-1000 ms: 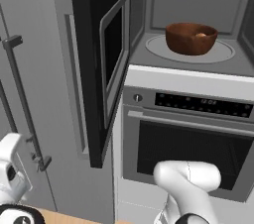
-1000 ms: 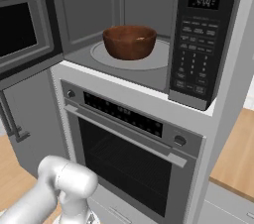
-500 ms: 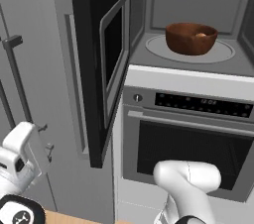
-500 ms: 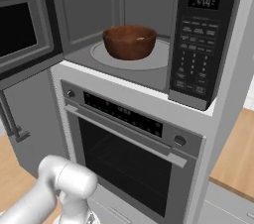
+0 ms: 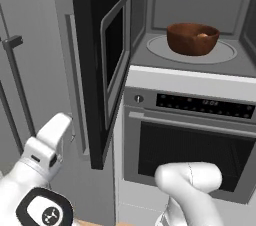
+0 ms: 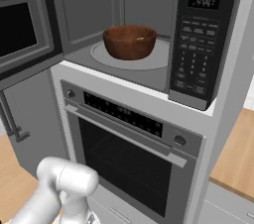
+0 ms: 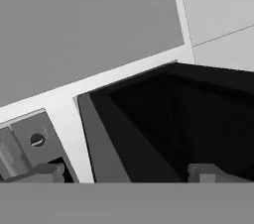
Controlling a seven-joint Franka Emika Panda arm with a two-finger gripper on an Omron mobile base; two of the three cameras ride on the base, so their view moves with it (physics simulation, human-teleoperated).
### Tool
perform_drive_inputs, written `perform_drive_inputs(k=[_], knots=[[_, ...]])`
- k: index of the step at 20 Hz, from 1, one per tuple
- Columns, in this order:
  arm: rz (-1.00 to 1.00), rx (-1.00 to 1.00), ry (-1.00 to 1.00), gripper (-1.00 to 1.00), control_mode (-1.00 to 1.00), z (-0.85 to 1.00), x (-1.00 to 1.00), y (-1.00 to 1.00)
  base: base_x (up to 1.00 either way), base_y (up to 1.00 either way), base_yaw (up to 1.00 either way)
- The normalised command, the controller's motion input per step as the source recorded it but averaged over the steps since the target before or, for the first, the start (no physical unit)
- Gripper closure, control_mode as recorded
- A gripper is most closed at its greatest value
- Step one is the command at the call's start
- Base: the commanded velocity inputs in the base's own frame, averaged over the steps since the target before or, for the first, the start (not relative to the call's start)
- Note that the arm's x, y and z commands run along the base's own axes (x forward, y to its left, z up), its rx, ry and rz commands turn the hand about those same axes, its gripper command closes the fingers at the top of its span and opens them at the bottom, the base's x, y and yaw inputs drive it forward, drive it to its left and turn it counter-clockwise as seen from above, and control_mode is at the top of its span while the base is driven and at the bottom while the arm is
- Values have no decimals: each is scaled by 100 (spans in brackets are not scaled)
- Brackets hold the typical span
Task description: Pick the onion from the sink and place it in the bowl. Then pick the bowl and place it in the microwave. Then close the microwave door and press the start button.
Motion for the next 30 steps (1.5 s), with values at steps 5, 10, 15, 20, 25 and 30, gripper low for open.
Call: perform_drive_inputs(k=[5, 10, 15, 20, 25, 30], knots=[[0, 27, -9, -100, -100, 51, -45, -100, 0, 0, 0], [0, 25, -8, -100, -100, 53, -74, -99, 0, 0, 0], [3, 28, 0, -100, -100, 39, -22, -100, 0, 0, 0], [3, 23, -2, -100, -100, 26, 8, -100, 0, 0, 0], [5, 20, -5, -100, -100, 12, 53, -100, 0, 0, 0], [4, 18, -2, -100, -100, 5, 70, -99, 0, 0, 0]])
